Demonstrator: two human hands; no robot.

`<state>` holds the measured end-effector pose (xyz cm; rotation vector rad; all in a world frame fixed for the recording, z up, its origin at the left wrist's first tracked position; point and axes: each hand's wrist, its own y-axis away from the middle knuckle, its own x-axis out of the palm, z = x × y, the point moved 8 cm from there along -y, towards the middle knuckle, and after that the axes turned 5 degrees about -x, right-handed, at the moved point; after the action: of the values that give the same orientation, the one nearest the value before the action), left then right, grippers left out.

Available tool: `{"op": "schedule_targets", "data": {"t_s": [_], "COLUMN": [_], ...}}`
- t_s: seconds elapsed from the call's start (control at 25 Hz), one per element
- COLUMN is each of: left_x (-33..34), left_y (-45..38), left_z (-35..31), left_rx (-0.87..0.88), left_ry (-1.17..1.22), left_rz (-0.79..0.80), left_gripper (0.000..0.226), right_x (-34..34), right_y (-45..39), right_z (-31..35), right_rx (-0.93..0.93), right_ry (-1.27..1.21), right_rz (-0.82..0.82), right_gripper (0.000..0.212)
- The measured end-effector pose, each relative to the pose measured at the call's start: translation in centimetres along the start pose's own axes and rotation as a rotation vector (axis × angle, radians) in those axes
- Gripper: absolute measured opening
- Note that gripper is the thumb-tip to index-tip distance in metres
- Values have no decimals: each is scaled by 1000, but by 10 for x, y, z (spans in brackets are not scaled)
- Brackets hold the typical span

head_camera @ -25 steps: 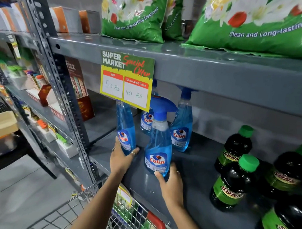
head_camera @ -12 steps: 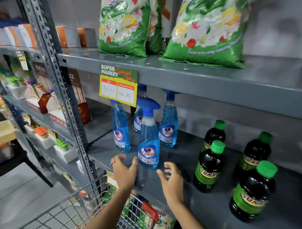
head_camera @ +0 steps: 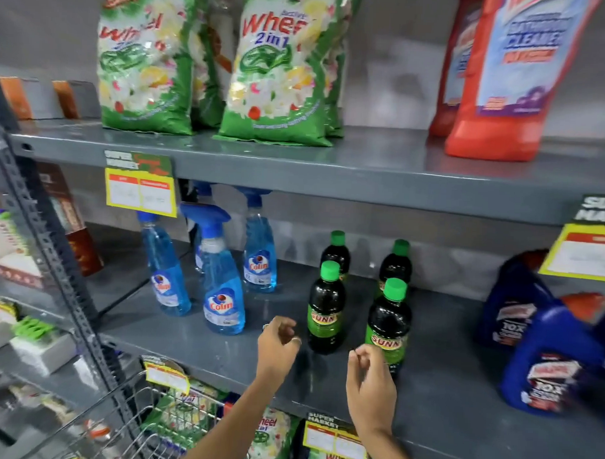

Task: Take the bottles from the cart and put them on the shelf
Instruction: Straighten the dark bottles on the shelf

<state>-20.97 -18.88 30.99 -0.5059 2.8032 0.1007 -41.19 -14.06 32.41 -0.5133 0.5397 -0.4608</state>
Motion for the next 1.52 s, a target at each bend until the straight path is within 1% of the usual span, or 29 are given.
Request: {"op": "schedule_targets", "data": {"t_s": [0.08,0.16,0.24,0.32,0.44,0.56,0.76,1.0,1.16,1.4,1.52], "left_x": [25,40,49,55,57,56,56,53,52,51,54], "left_y": [1,2,1,1,3,4,8,11,10,9,7], "left_z": [4,10,12,10,9,9,7,8,14,13,15], "left_rx": [-49,-111,-131,-112,-98,-80,-15,26,4,32,51], "left_ry": [-3,21,-15,-96,-177,-203,-195,-171,-106,-71,-60], "left_rz": [105,154,190,213,157,125,140,150,164,164,190], "left_gripper": [37,48,61,68,61,56,58,58,55,60,63], "right_x": [-19,-33,-40,-37,-23,-16,-11,-12,-12,-11,-12], "right_y": [-2,-3,-6,-9,-11,-12,-14,-13,-13,-11,-11], "right_z": [-13,-24,-35,-46,-57,-65,-65,-64,-64,-66,-64], "right_rx": [46,69,96,149,184,226,216,226,217,229,244], "right_ry": [70,108,119,100,56,-17,-48,-52,-57,-36,-38], "right_rz": [-29,-54,-71,-38,69,133,200,202,194,197,195], "right_gripper": [20,25,27,43,65,77,77,75,75,78,80]}}
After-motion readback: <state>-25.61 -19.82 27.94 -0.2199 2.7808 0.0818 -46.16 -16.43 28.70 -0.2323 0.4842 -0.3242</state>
